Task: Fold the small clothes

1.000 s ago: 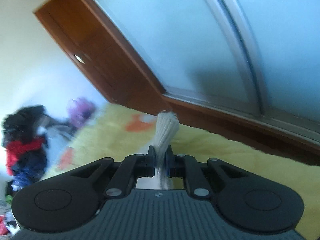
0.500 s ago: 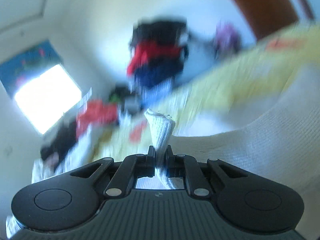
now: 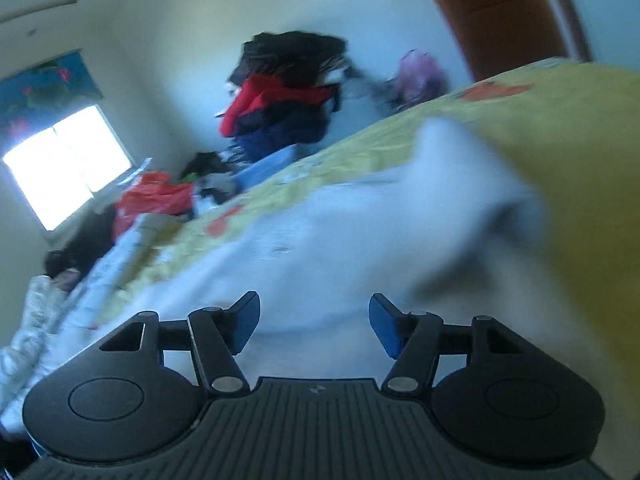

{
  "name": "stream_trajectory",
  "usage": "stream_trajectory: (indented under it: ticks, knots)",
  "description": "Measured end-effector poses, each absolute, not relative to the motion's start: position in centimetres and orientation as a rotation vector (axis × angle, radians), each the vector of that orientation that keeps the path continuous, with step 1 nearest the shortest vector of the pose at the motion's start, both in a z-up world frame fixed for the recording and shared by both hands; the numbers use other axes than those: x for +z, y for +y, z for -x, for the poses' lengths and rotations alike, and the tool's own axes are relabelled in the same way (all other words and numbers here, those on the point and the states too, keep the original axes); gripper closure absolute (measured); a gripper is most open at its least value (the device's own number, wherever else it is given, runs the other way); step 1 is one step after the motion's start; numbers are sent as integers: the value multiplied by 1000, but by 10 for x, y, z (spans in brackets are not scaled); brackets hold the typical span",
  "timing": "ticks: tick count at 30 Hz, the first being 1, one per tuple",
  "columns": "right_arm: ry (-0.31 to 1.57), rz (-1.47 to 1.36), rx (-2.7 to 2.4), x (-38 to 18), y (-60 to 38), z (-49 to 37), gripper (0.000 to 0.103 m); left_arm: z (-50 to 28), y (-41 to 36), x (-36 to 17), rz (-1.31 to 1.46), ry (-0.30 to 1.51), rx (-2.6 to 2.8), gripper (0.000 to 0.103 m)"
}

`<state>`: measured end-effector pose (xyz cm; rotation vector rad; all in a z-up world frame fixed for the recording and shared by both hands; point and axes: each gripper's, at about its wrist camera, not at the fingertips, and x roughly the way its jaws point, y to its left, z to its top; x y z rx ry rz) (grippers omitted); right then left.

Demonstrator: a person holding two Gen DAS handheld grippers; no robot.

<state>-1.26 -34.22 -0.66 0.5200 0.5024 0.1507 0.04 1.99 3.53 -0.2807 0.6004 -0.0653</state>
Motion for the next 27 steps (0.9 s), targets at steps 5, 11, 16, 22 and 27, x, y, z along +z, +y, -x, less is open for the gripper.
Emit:
stream_trajectory:
  ticks: [5,11,16,22,27]
  knots:
    - [485,-651,154,-33,-361,15,28,-71,8,39,522,769,-160,0]
    - [474,-674,189,-38,-367,19,24,-120,-17,22,693,848,-250,1]
    - [460,-702,209,-37,-370,22,21,-136,-41,15,539,852,-161,44]
    - [448,-729,222,-38,-371,22,20,-144,-46,27,413,845,-120,94]
    - [447,-730,222,-40,-370,19,20,-124,-33,78,302,654,-142,94]
